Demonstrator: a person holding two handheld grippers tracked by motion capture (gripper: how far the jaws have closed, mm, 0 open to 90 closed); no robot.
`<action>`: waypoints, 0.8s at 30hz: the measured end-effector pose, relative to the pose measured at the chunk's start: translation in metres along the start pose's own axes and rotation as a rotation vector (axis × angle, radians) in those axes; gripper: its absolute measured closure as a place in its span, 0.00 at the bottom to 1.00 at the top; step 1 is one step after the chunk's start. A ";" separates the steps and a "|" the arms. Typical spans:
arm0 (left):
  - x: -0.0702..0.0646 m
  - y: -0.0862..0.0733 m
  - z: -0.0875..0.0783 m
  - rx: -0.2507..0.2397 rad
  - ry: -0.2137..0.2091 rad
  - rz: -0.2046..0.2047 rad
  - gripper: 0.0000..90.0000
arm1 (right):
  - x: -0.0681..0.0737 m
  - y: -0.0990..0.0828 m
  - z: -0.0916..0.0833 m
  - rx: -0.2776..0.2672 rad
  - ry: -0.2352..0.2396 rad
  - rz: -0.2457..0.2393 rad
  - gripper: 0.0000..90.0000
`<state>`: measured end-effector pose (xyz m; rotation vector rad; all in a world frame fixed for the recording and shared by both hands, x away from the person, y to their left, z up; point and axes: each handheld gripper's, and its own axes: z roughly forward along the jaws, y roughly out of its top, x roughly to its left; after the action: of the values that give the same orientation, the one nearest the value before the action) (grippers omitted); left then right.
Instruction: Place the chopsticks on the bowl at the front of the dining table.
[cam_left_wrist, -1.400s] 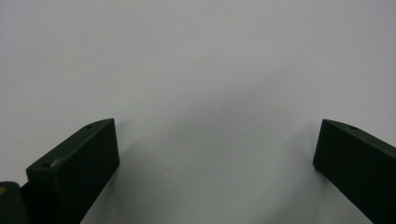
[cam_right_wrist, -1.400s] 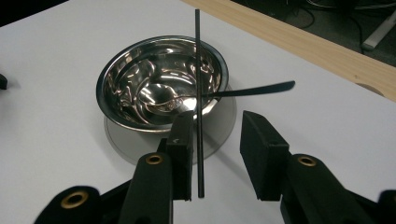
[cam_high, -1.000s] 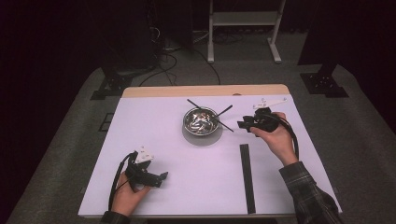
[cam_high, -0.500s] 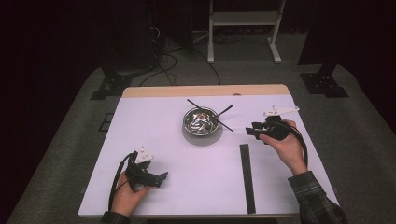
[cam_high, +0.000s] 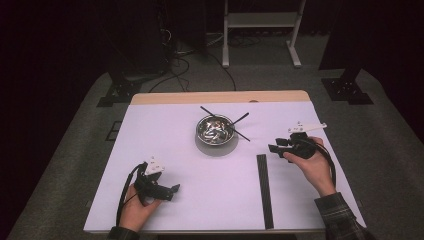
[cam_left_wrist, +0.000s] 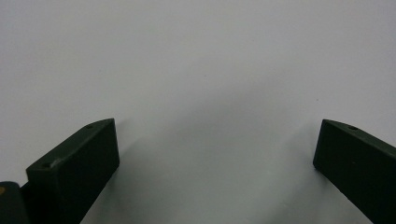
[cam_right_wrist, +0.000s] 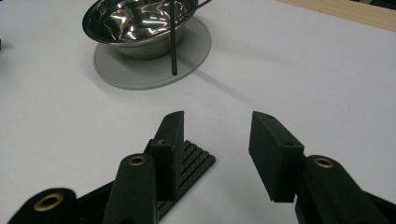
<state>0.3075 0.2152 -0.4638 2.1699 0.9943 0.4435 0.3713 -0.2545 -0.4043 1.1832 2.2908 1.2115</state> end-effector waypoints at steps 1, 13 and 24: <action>0.000 0.000 0.000 0.000 0.000 0.000 0.00 | 0.000 -0.002 0.000 0.003 0.001 0.004 0.60; 0.000 0.000 0.000 0.001 0.000 0.001 0.00 | -0.004 -0.017 0.016 0.066 -0.015 0.006 0.61; 0.000 0.000 0.000 0.001 0.001 0.001 0.00 | 0.001 -0.023 0.037 0.119 -0.010 -0.022 0.62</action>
<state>0.3073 0.2153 -0.4637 2.1717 0.9943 0.4448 0.3802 -0.2401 -0.4445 1.1973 2.3917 1.0715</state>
